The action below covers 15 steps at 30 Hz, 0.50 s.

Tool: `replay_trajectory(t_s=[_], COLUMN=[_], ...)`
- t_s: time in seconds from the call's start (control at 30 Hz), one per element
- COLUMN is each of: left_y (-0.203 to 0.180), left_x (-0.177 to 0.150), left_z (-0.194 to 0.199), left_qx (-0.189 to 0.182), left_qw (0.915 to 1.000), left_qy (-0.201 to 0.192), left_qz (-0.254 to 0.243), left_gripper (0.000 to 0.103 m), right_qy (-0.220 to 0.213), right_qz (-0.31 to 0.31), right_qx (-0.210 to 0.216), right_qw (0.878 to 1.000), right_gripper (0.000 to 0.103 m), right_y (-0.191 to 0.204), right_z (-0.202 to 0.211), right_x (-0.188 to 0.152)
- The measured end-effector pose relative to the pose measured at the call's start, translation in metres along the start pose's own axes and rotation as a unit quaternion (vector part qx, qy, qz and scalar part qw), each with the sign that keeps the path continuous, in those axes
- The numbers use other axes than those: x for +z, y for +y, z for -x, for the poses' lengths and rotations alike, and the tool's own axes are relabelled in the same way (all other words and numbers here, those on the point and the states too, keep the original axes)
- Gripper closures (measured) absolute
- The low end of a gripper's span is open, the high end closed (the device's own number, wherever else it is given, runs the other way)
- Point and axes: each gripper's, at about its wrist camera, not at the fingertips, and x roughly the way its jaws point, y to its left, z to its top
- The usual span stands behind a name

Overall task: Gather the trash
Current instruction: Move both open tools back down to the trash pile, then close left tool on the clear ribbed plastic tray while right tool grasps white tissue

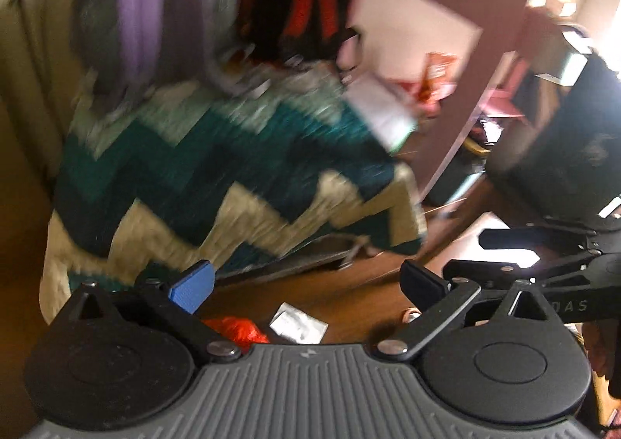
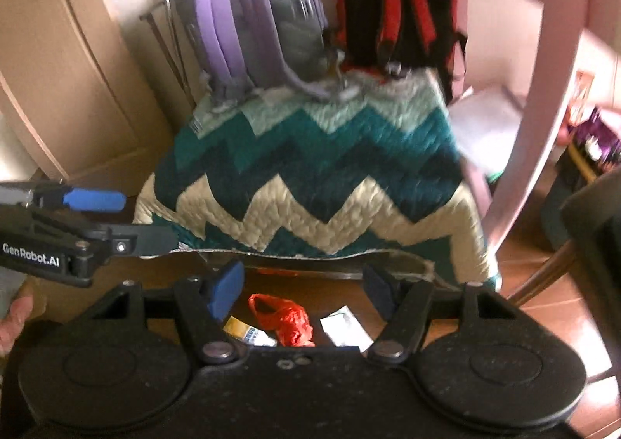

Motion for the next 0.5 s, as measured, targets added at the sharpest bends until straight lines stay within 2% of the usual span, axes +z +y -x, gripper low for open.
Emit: replay_trajectory(t_s=[0.1, 0.17, 0.23, 0.37, 0.43, 0.5], left_y=[0.029, 0.046, 0.063, 0.087, 0.100, 0.115], left_x=[-0.015, -0.026, -0.038, -0.060, -0.075, -0.095], left_z=[-0.038, -0.065, -0.093, -0.142, -0.168, -0.194], left_qx=[0.022, 0.049, 0.079, 0.113, 0.128, 0.136], left_qw=[0.9988, 0.9965, 0.9921, 0.9844, 0.9775, 0.9638], left_qy=[0.020, 0.040, 0.064, 0.098, 0.124, 0.164], left_qz=[0.038, 0.055, 0.073, 0.093, 0.113, 0.159], left_gripper=[0.001, 0.001, 0.001, 0.001, 0.001, 0.001], right_qy=[0.021, 0.030, 0.042, 0.078, 0.099, 0.117], right_qz=[-0.014, -0.014, -0.006, 0.000, -0.007, -0.008], right_qx=[0.004, 0.004, -0.001, 0.001, 0.001, -0.010], right_qw=[1.000, 0.999, 0.999, 0.997, 0.995, 0.993], right_gripper=[0.035, 0.035, 0.035, 0.035, 0.035, 0.035], right_y=[-0.005, -0.009, -0.011, -0.018, -0.024, -0.029], right_z=[-0.045, -0.073, -0.104, -0.161, -0.188, -0.215], right_x=[-0.012, -0.022, -0.031, -0.048, -0.057, -0.067])
